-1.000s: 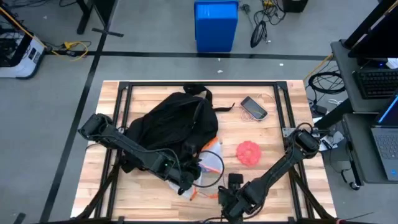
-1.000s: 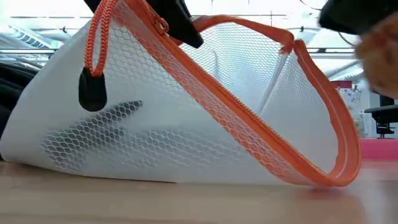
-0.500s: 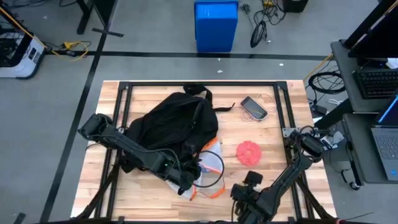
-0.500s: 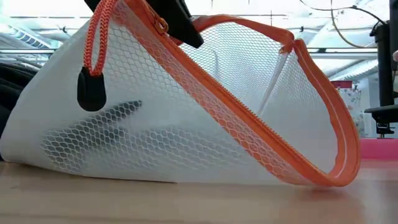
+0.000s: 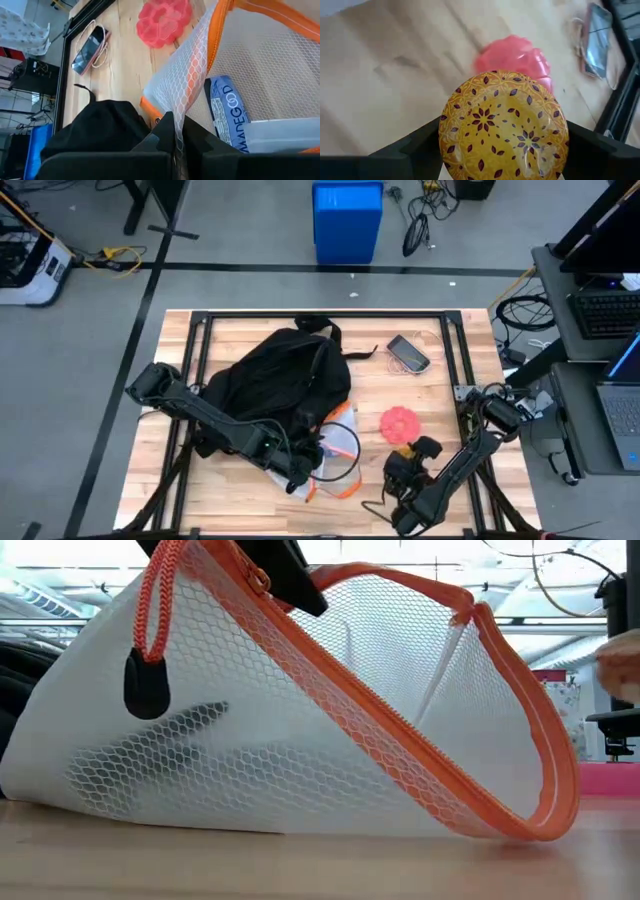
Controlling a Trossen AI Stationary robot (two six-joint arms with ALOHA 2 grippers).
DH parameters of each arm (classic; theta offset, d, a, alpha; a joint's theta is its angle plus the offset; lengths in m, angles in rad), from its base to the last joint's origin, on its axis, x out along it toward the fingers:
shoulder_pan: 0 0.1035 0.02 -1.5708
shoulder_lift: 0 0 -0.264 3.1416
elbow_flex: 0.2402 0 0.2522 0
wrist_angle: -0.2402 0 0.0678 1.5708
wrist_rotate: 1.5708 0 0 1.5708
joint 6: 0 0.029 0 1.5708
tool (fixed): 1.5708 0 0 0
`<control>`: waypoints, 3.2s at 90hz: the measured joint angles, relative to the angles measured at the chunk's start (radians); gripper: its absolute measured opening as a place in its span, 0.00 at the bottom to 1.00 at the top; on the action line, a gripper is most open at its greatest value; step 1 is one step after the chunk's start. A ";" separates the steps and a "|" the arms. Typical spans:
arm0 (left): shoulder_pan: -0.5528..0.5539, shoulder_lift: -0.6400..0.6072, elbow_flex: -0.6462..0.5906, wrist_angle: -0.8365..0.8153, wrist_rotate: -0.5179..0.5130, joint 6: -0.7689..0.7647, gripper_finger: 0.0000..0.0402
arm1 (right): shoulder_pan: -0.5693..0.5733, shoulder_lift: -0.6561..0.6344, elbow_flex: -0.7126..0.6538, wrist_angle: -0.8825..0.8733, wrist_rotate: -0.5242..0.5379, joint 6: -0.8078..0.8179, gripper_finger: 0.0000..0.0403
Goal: Unpack backpack
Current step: Remove the yellow scented candle from the orange zip bag, then remove the black earphone from the orange zip bag
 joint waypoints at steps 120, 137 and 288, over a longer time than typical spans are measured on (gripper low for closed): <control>0.039 0.000 0.000 0.004 0.001 0.035 0.00 | 0.066 -0.024 -0.274 0.175 -0.140 0.495 0.73; 0.046 0.000 0.000 0.004 0.001 0.036 0.00 | 0.066 -0.024 -0.274 0.192 -0.150 0.478 0.73; 0.044 0.000 0.000 0.089 0.004 0.079 0.00 | 0.094 -0.079 0.011 0.609 0.480 -0.347 0.84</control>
